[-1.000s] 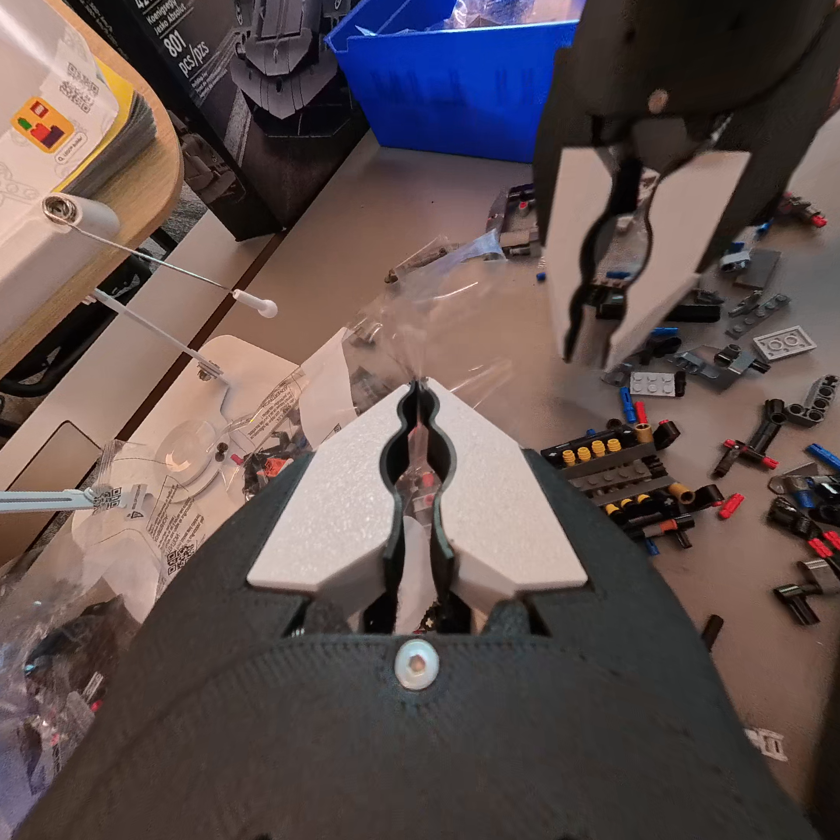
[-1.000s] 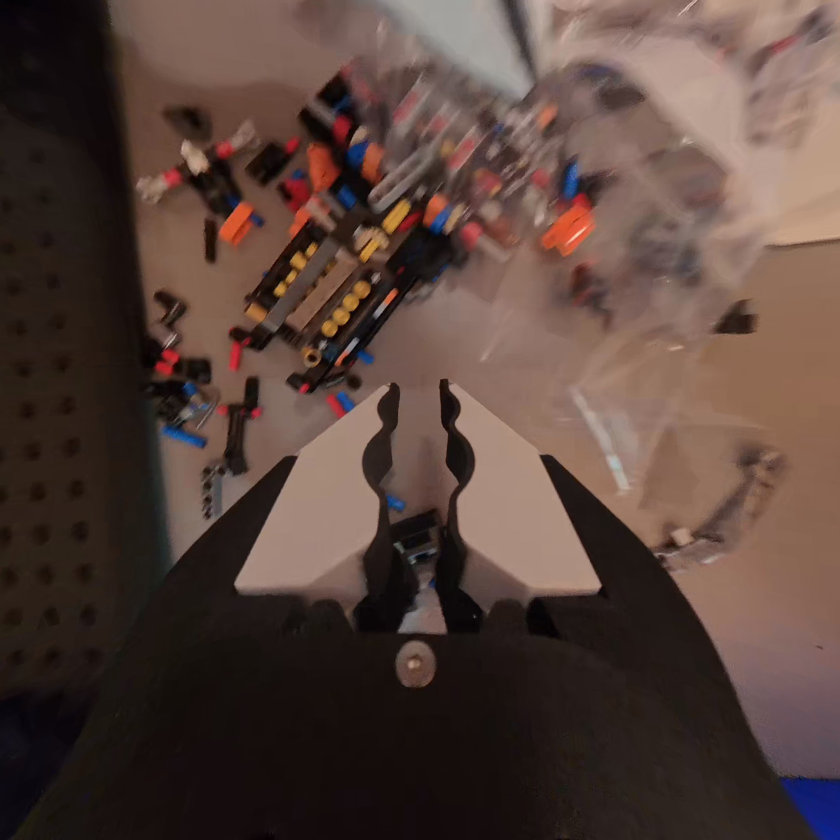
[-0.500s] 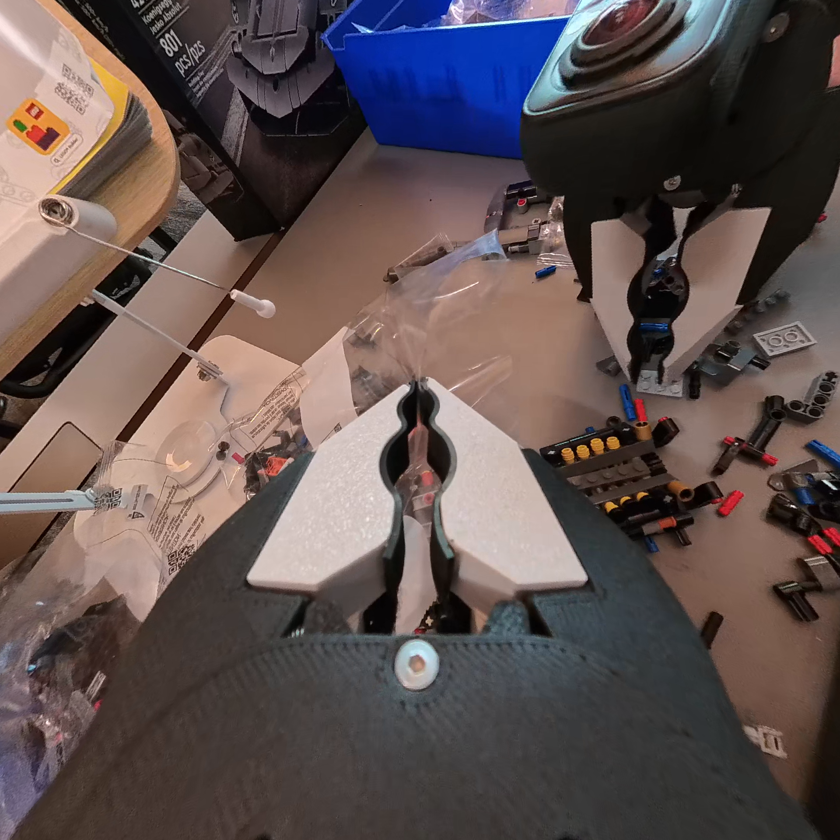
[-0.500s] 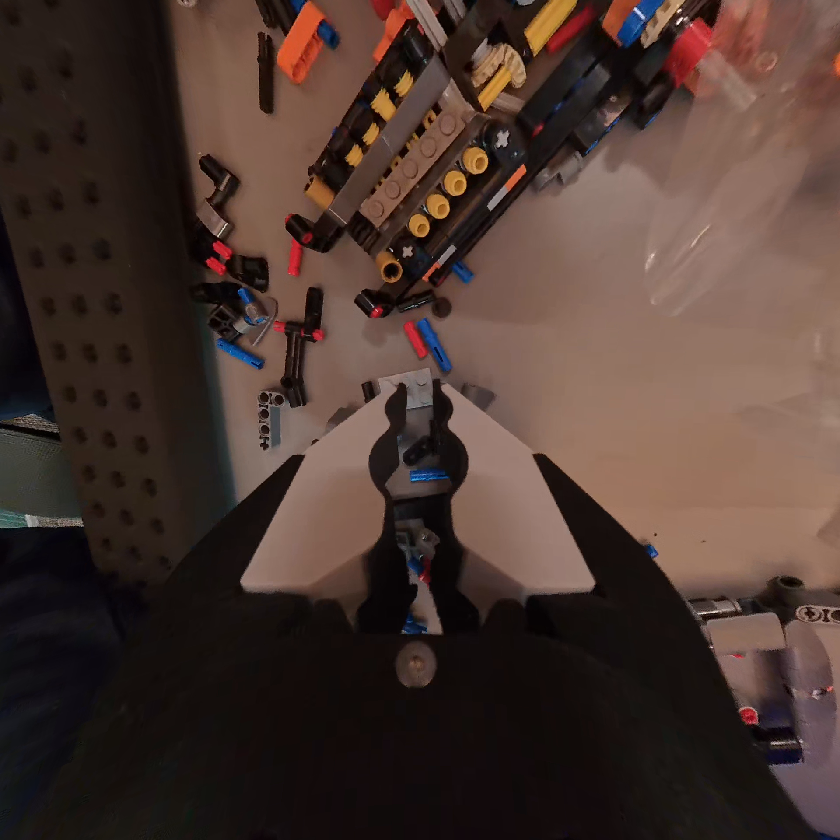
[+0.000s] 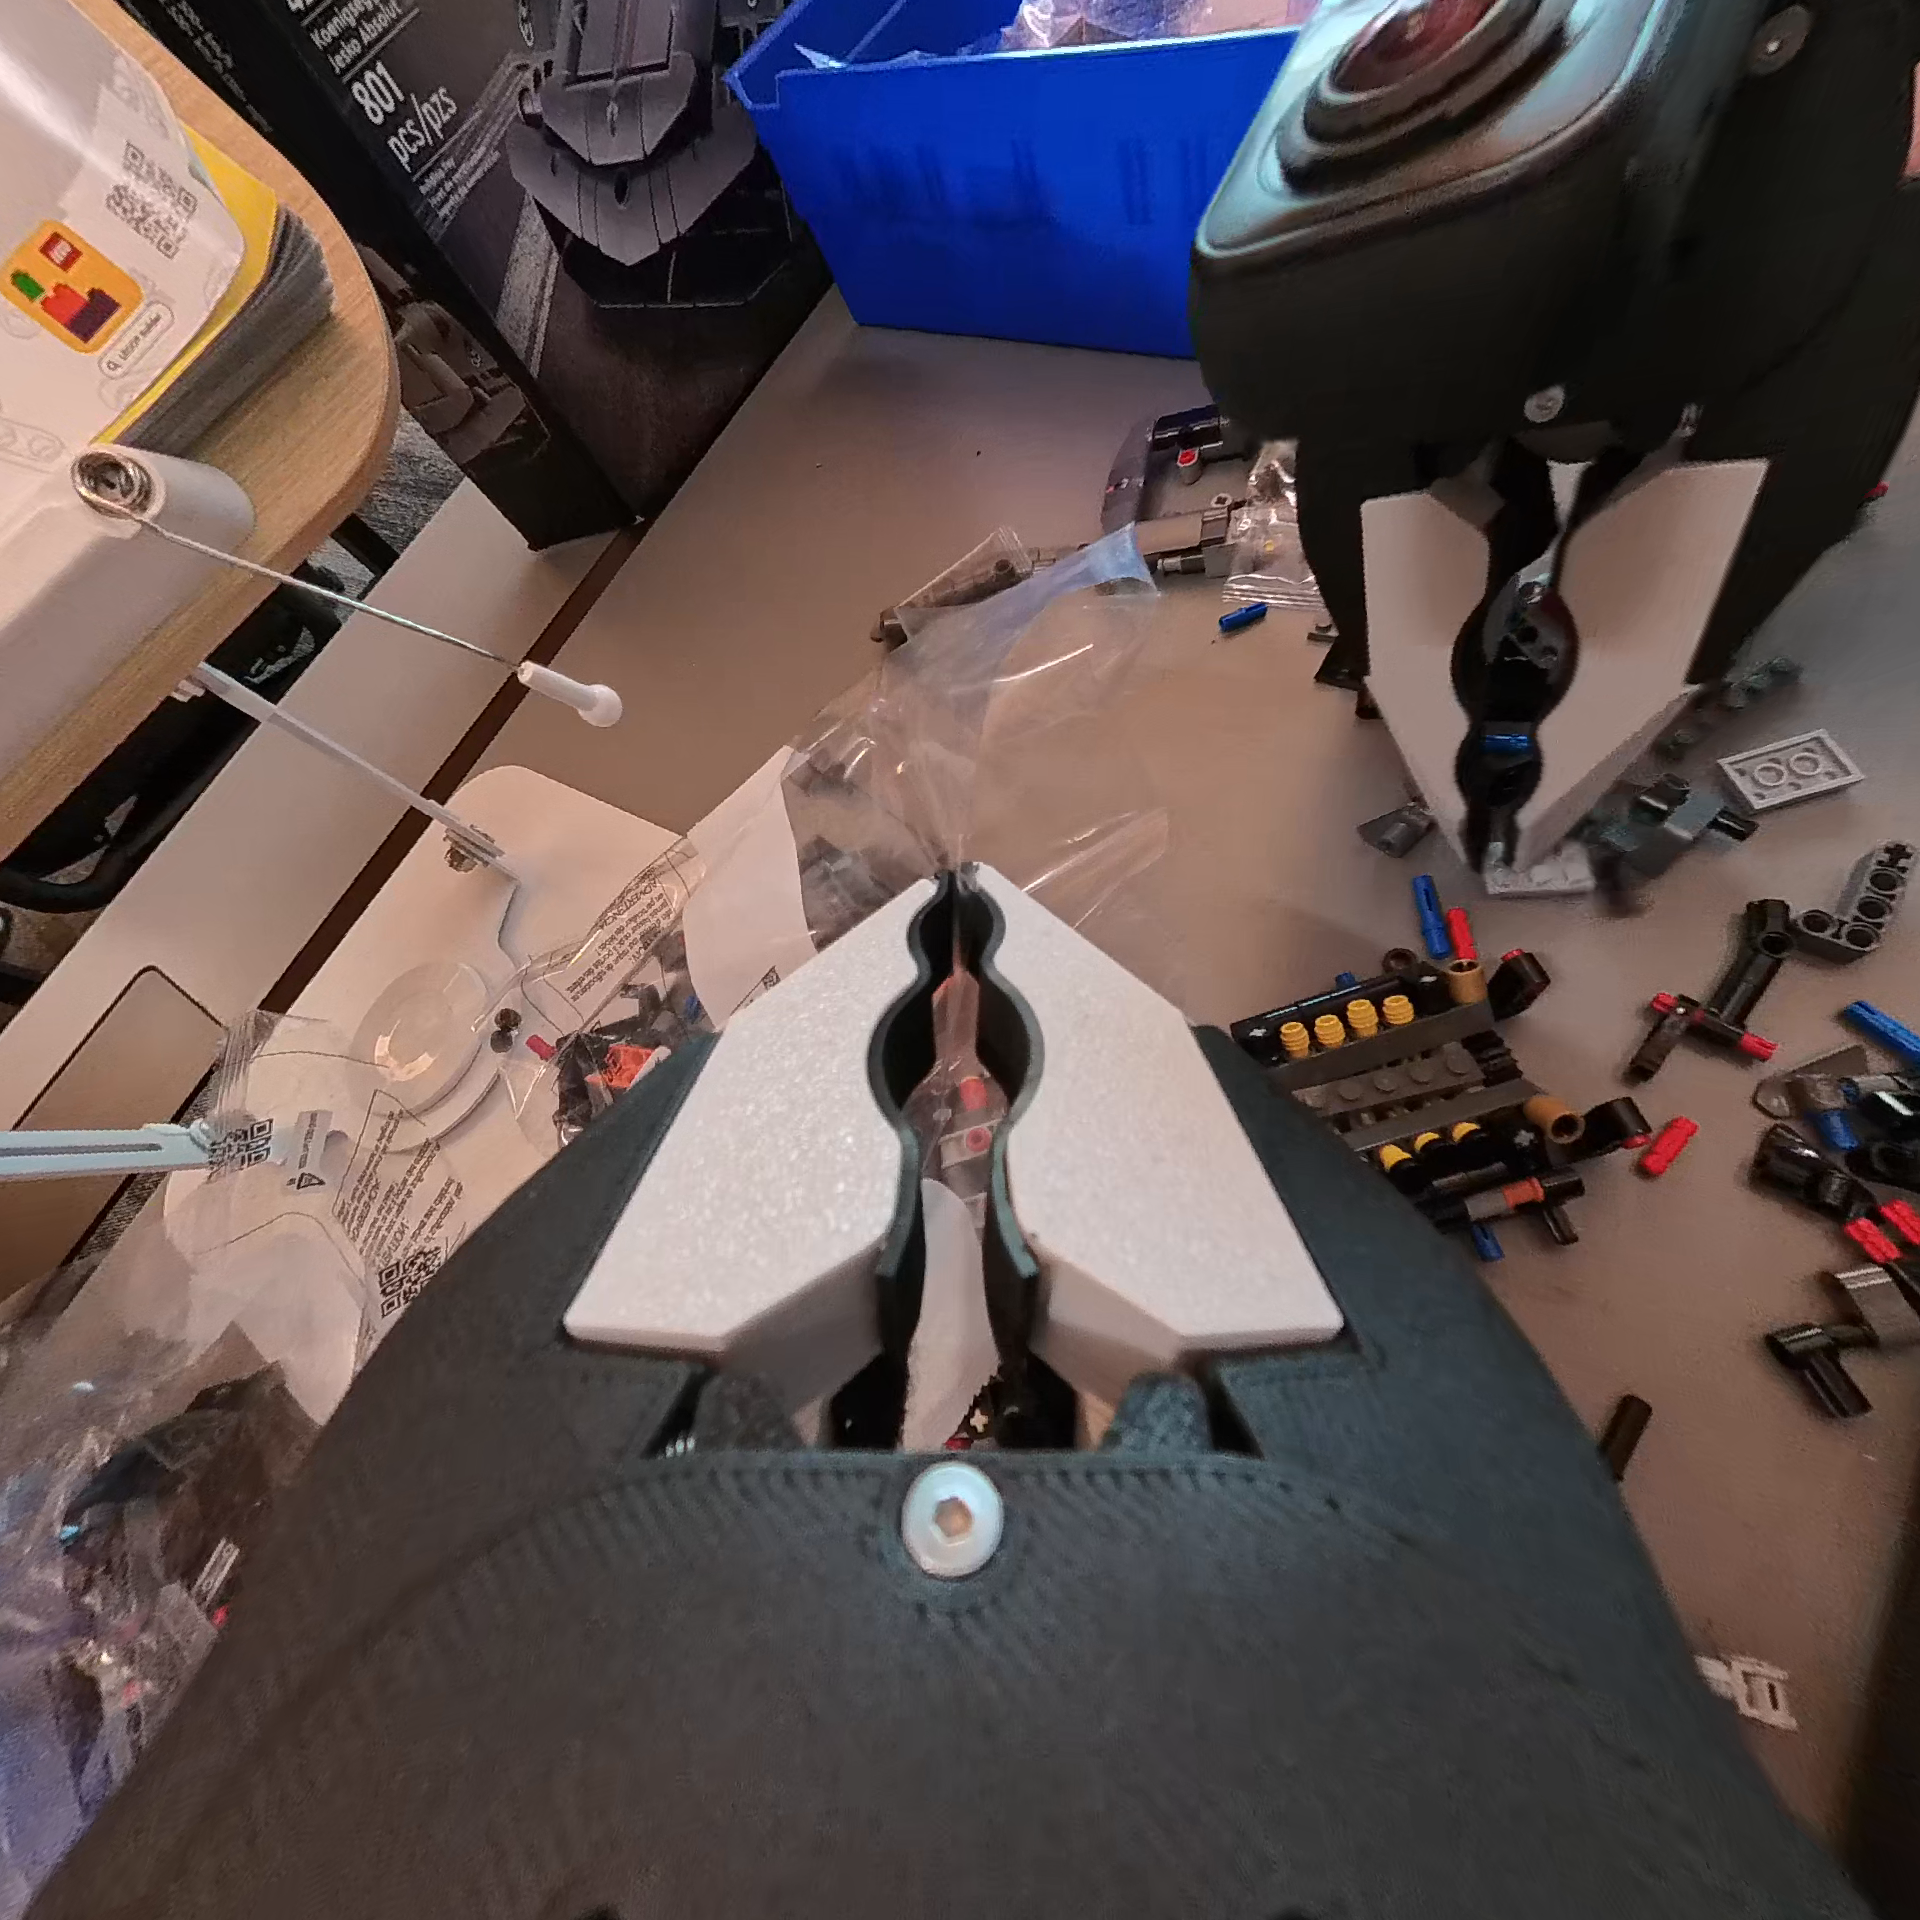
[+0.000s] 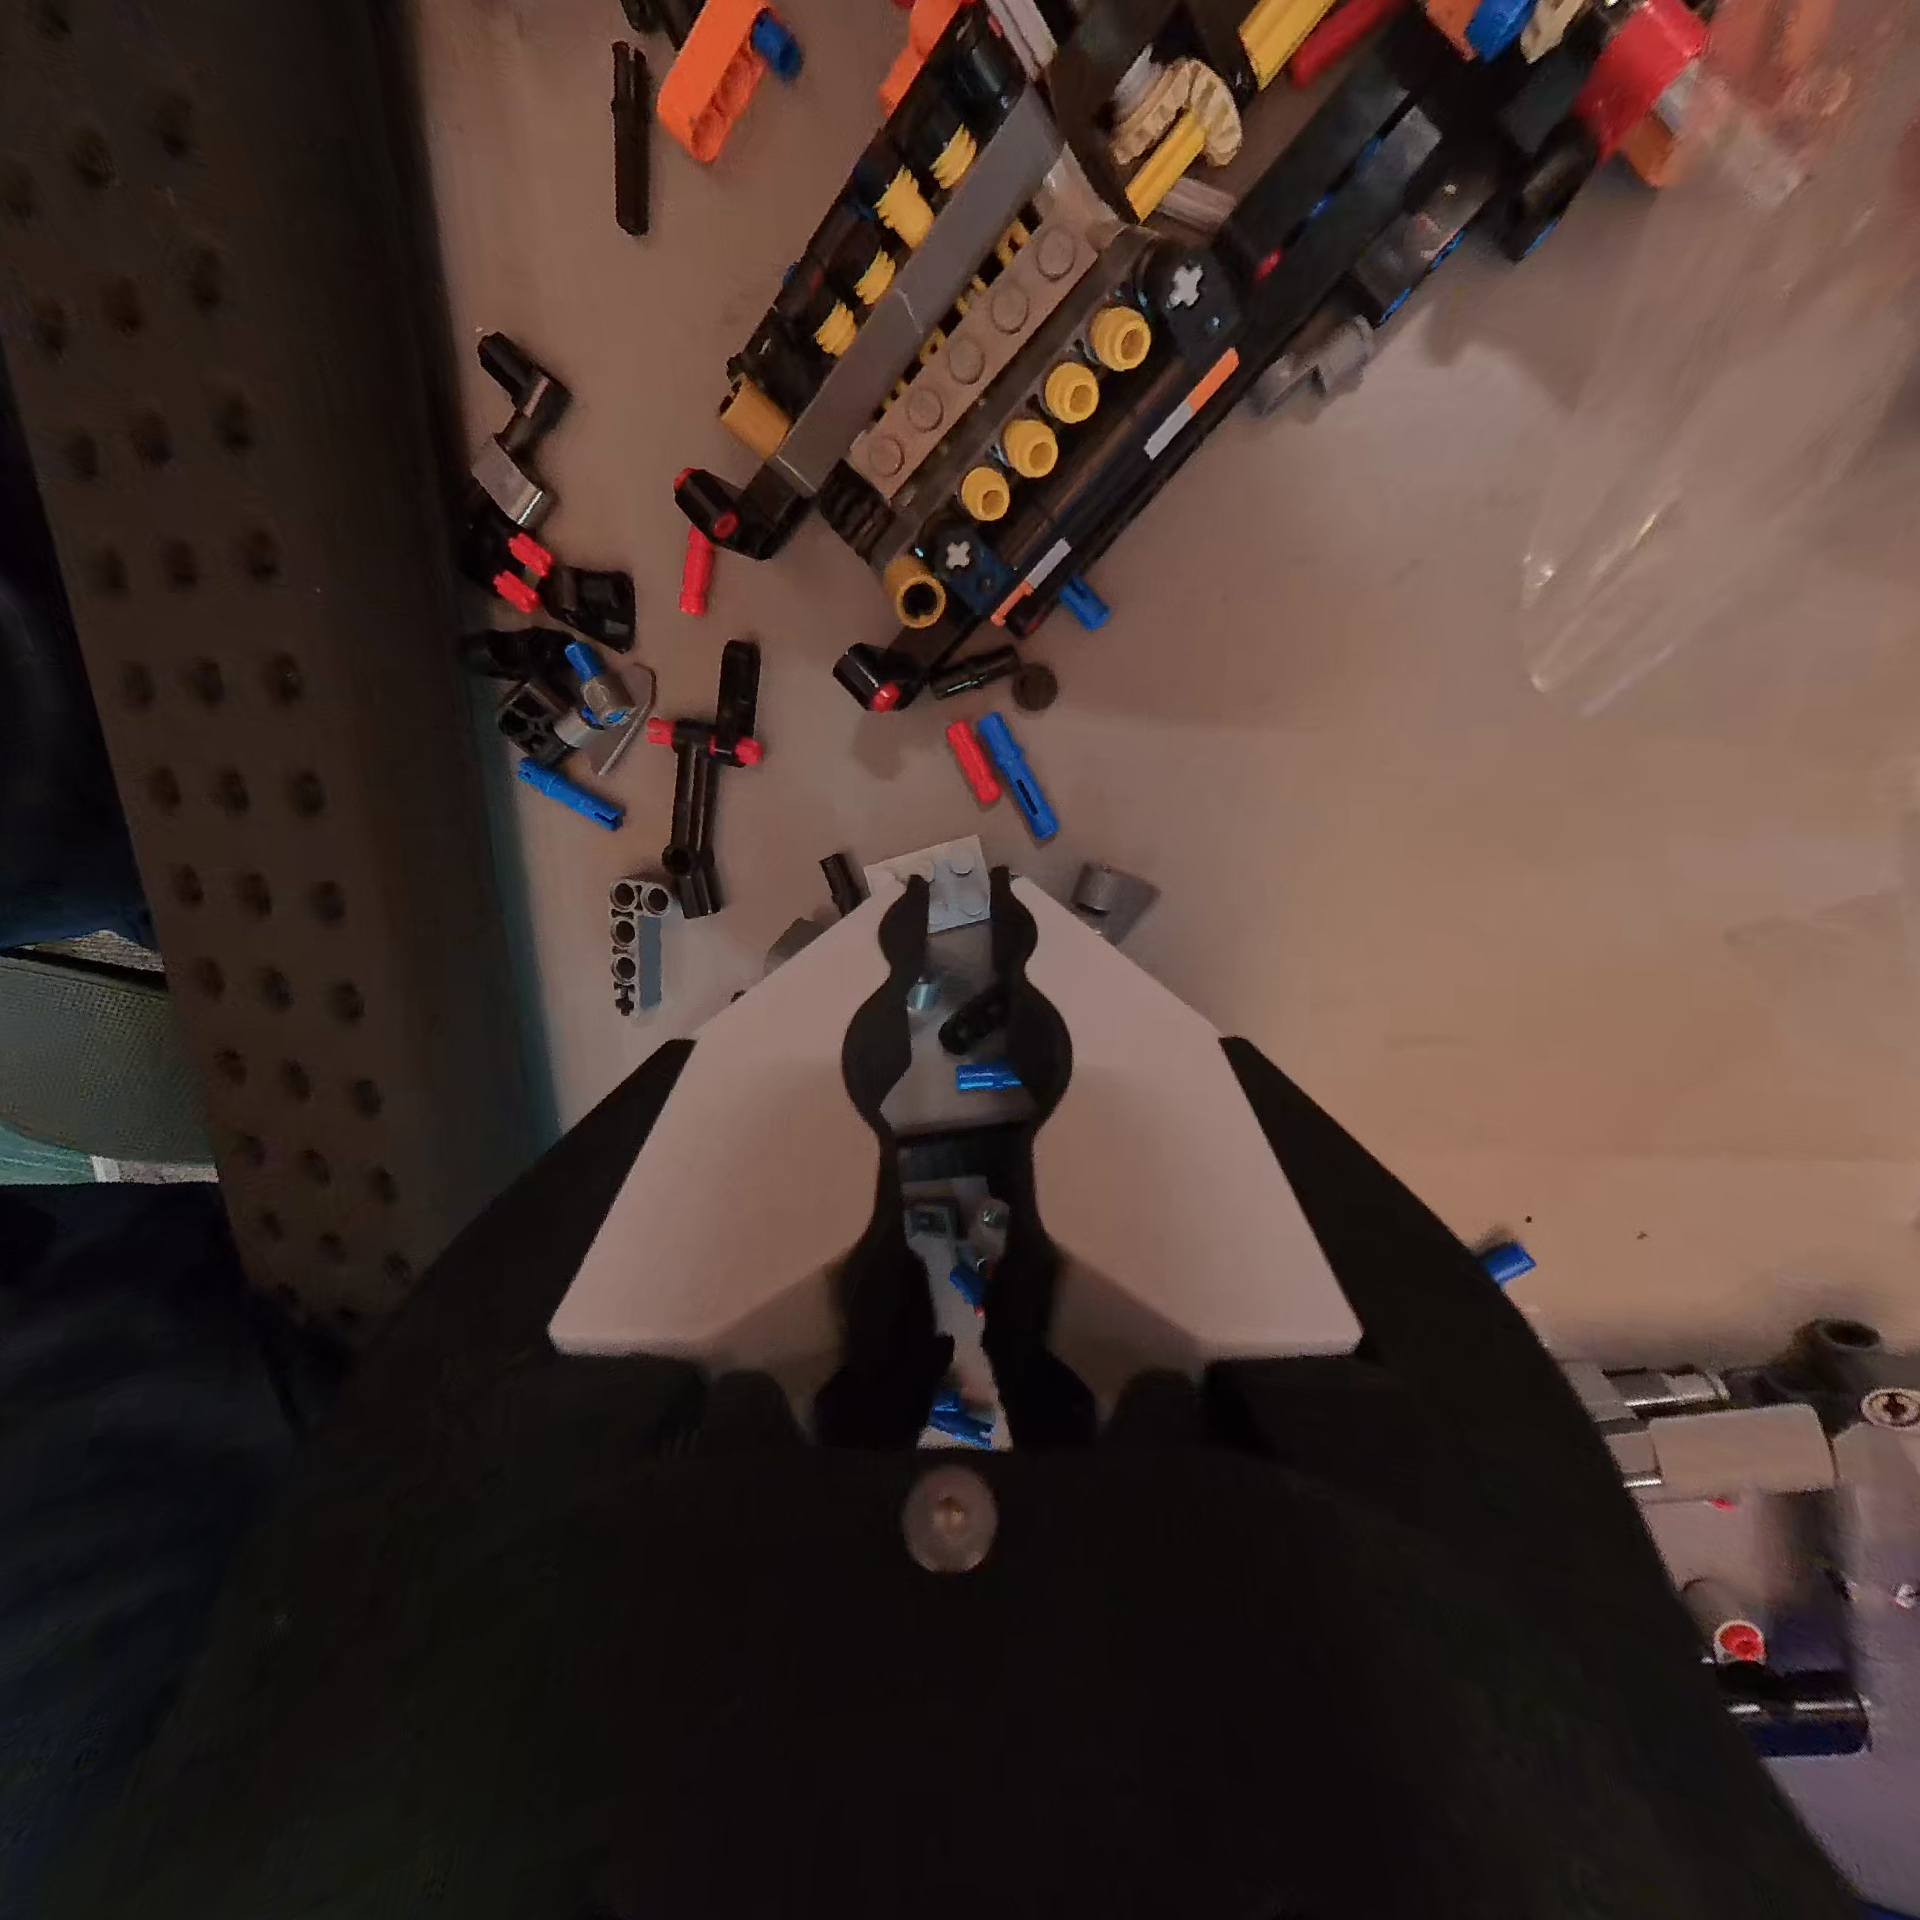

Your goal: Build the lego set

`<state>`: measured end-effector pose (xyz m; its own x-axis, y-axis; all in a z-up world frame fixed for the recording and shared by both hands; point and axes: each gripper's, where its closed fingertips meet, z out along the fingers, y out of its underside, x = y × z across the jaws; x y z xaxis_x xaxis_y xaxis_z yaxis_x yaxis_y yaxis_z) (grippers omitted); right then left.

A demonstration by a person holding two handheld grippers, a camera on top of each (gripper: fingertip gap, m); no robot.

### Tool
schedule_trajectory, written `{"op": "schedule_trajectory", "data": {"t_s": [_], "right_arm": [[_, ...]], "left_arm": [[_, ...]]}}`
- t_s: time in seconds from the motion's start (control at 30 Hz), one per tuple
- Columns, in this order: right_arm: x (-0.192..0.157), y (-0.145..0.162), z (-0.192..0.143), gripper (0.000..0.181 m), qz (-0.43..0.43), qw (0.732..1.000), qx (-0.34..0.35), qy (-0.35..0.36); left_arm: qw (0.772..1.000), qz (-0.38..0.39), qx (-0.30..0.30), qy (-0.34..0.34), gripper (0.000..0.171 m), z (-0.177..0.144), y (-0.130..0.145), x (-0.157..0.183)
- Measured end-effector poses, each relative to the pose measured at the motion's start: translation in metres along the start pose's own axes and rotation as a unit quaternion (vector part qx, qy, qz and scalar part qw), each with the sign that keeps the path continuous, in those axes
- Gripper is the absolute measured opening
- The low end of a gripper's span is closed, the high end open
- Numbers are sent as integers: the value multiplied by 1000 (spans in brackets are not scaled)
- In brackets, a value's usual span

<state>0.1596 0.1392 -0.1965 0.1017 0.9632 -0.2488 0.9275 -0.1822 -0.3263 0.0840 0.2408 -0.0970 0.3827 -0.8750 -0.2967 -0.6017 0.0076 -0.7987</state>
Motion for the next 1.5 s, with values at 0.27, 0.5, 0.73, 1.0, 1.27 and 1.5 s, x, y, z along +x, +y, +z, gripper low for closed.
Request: {"op": "schedule_trajectory", "data": {"t_s": [0.27, 0.5, 0.73, 1.0, 1.27, 1.5], "right_arm": [[13, -23, -20, 1, -12, 997, 66, 49], [30, -44, -39, 1, -15, 986, 128, 107], [51, -72, -56, 1, -19, 965, 185, 185], [71, -84, -62, 15, -7, 949, 210, 236], [27, -29, -49, 16, -3, 987, 127, 102], [21, 5, -22, 17, 28, 997, 34, 57]], "left_arm": [[1000, 4, -4, 1, 0, 1, 1, 1], [1000, 7, -7, 3, 0, 3, 1, 3], [1000, 5, -4, 2, 0, 1, 0, 2], [1000, 1, -5, 0, 0, 2, 2, 0], [1000, 3, -5, 0, 0, 1, 2, 0], [1000, 2, -4, -1, 0, 0, 1, 0]]}}
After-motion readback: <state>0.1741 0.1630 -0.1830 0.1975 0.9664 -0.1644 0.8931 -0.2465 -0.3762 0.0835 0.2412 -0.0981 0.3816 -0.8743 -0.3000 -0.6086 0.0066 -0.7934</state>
